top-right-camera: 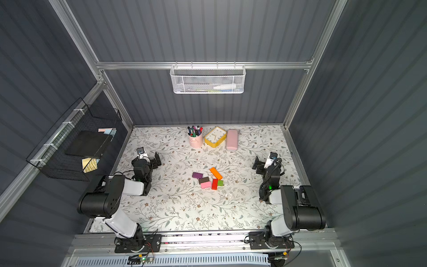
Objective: Assemble the number 6 with building blocks
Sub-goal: Pick up the building block from the center of the board.
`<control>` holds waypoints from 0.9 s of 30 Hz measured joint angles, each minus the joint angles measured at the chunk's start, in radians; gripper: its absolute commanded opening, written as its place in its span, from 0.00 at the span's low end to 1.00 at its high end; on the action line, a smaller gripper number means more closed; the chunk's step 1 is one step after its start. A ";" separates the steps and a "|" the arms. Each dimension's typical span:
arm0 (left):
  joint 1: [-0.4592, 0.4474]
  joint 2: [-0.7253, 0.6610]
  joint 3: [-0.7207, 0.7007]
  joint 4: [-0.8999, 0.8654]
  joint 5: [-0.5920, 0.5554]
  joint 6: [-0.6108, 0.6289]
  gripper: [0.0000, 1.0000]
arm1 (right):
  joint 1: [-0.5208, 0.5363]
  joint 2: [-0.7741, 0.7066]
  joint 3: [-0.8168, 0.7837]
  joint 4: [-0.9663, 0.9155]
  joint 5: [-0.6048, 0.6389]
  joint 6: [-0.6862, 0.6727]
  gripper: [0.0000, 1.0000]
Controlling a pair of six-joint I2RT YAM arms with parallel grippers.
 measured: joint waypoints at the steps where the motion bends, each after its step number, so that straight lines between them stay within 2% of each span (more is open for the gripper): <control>1: 0.000 0.000 0.000 0.000 0.000 0.000 0.99 | 0.000 0.000 0.000 -0.001 -0.002 -0.001 0.99; 27: 0.000 0.000 0.000 0.000 -0.003 0.000 0.99 | 0.020 -0.015 -0.027 0.030 0.006 -0.026 0.99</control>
